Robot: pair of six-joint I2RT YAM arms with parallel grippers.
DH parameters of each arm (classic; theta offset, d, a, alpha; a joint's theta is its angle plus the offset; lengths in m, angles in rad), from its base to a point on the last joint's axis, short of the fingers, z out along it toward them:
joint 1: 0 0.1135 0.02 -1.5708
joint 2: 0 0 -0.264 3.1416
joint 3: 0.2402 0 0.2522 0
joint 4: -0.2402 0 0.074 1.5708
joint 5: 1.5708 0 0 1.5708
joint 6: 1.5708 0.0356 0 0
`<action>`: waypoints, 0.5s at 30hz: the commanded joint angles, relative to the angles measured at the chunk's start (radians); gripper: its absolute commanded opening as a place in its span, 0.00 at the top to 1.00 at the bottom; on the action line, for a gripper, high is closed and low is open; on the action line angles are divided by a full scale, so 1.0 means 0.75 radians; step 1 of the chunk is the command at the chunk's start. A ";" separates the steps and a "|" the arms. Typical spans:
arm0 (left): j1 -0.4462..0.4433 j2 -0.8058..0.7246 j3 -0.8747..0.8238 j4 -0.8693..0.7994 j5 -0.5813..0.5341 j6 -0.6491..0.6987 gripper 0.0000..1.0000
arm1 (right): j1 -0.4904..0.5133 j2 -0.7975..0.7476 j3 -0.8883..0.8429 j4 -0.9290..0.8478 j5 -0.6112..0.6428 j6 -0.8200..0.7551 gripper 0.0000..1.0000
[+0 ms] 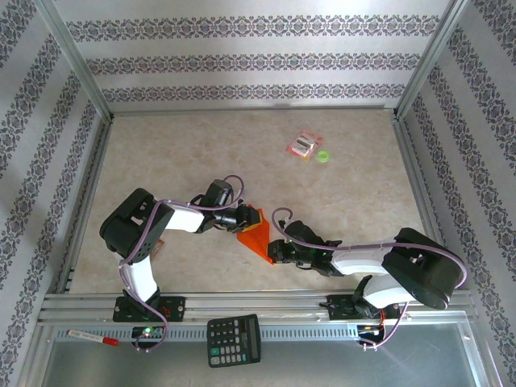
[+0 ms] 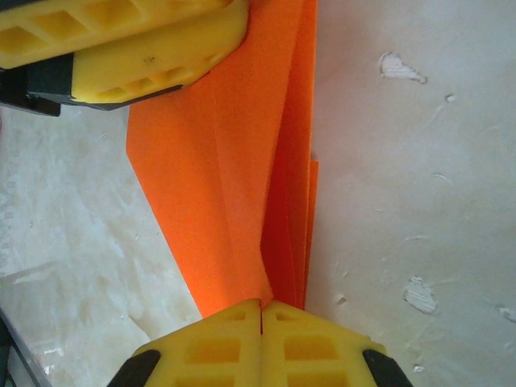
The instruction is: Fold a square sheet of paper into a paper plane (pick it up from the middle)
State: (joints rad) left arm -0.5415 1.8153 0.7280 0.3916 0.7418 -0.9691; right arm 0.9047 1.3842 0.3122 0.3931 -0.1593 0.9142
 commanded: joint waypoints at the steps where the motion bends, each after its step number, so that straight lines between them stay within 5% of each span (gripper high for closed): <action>1: 0.033 -0.074 -0.006 -0.015 0.023 -0.004 0.68 | -0.012 0.001 -0.019 -0.025 -0.006 -0.006 1.00; 15: 0.056 -0.027 0.097 -0.131 0.044 0.084 0.65 | -0.012 0.010 -0.011 -0.023 -0.006 -0.003 1.00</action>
State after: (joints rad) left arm -0.5148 1.7638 0.7799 0.3283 0.7570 -0.9409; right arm 0.9047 1.3842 0.3119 0.3923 -0.1593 0.9142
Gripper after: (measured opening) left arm 0.348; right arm 0.040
